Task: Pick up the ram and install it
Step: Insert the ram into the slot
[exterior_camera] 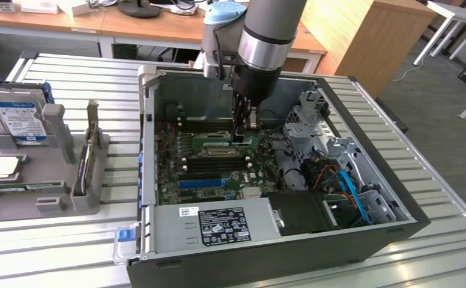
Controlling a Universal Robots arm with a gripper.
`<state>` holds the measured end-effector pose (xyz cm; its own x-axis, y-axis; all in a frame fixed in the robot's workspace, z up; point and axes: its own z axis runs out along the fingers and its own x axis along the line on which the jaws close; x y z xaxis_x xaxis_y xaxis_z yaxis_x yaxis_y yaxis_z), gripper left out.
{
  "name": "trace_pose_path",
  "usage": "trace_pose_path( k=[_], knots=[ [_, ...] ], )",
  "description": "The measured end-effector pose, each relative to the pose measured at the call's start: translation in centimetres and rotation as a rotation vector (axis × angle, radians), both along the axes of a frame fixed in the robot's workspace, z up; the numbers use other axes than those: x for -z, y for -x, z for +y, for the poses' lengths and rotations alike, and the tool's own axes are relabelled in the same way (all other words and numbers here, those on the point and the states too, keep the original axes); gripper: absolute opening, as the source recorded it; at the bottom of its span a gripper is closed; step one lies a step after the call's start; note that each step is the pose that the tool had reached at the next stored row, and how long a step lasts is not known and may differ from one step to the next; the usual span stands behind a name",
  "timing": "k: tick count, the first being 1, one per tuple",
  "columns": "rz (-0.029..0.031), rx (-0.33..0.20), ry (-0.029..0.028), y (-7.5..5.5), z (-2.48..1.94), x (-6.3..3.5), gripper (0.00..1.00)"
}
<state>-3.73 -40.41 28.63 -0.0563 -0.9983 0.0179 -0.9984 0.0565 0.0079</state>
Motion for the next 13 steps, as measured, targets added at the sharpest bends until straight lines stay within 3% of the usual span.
trace_pose_path(
  k=[13],
  knots=[
    [0.0005,0.000,-0.0001,0.00,0.00,0.94,0.12]
  ],
)
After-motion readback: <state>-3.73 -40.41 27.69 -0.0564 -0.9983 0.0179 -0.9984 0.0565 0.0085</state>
